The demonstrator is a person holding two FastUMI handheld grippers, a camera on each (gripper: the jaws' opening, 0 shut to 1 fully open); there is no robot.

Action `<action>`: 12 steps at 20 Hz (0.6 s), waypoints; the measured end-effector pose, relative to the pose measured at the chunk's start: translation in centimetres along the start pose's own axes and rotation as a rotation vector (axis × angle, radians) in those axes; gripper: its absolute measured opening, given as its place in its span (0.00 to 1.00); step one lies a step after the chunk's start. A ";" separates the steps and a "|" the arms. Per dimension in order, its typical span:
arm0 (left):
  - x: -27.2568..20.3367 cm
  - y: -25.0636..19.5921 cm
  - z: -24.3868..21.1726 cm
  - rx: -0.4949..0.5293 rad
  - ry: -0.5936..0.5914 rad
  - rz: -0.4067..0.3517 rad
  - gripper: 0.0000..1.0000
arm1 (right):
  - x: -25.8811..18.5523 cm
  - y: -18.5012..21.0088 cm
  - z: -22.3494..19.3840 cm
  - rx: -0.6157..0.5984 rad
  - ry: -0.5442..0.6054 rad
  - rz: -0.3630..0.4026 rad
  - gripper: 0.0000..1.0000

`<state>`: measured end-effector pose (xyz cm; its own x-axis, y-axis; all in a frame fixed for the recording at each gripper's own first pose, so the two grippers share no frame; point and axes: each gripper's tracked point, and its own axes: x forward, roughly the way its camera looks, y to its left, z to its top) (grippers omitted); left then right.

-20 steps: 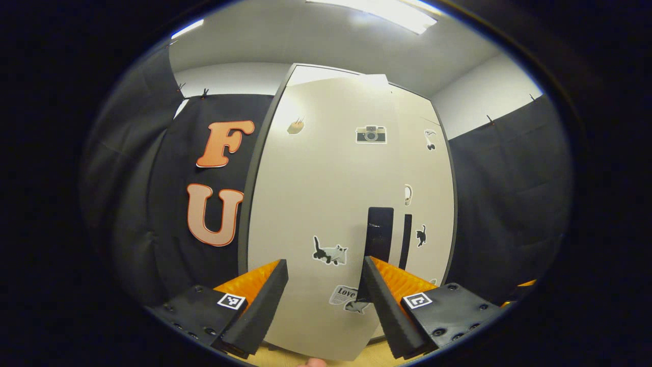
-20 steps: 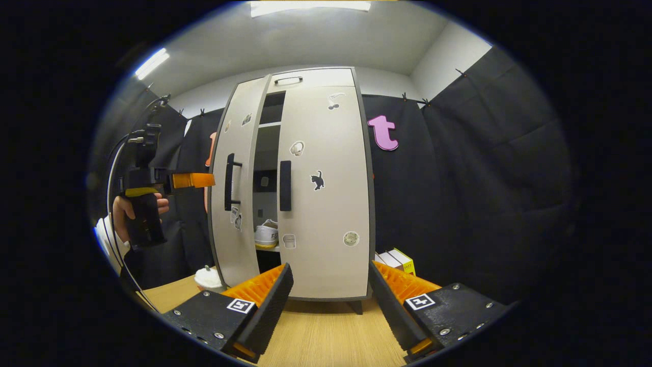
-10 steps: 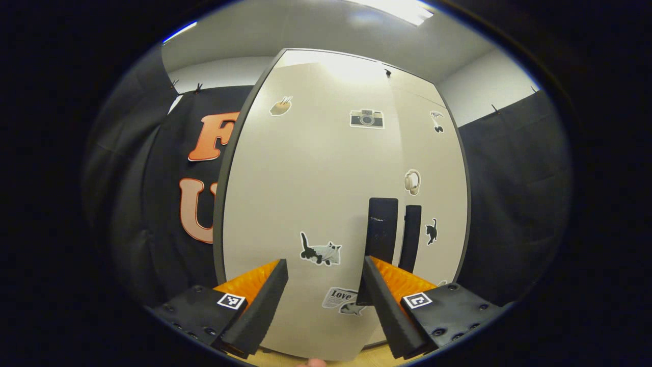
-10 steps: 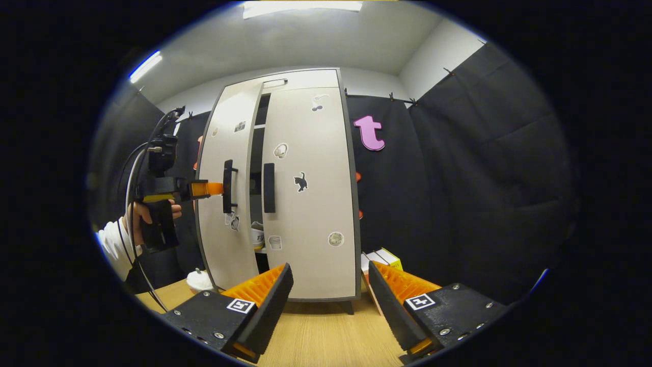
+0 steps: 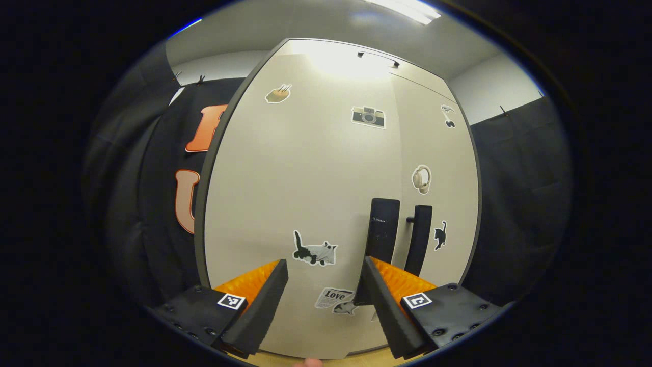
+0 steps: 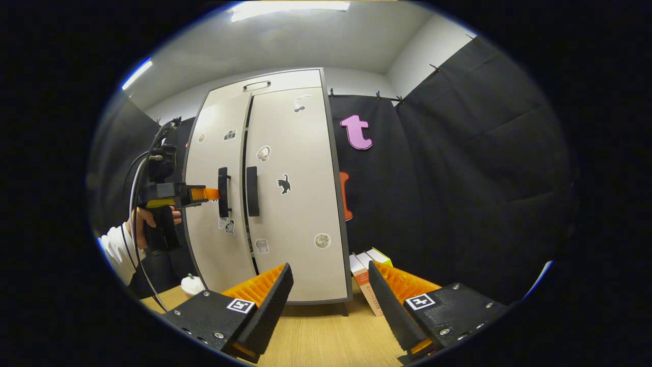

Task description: Grab one shoe with the right hand and put it into the shoe cabinet, grab the other shoe with the left hand and put it into the shoe cabinet; then close the right door with the right hand and the left door with the left hand.

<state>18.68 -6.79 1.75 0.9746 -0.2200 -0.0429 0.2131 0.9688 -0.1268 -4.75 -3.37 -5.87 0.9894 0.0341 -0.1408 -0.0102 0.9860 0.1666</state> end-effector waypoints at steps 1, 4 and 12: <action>0.4 0.1 -0.2 0.001 0.005 0.002 0.96 | 0.0 -0.1 0.1 0.001 -0.001 -0.001 0.92; 1.3 -0.1 -0.2 0.013 0.011 0.015 0.96 | 0.0 -0.6 0.3 -0.001 -0.005 -0.005 0.92; 1.0 0.3 -0.4 0.018 0.009 0.037 0.97 | -0.8 -1.4 0.0 -0.005 0.010 -0.017 0.92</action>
<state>19.74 -6.74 1.30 0.9812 -0.1848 -0.0564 0.1781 0.9782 -0.1067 -5.58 -4.77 -5.99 0.9881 0.0191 -0.1529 0.0056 0.9872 0.1594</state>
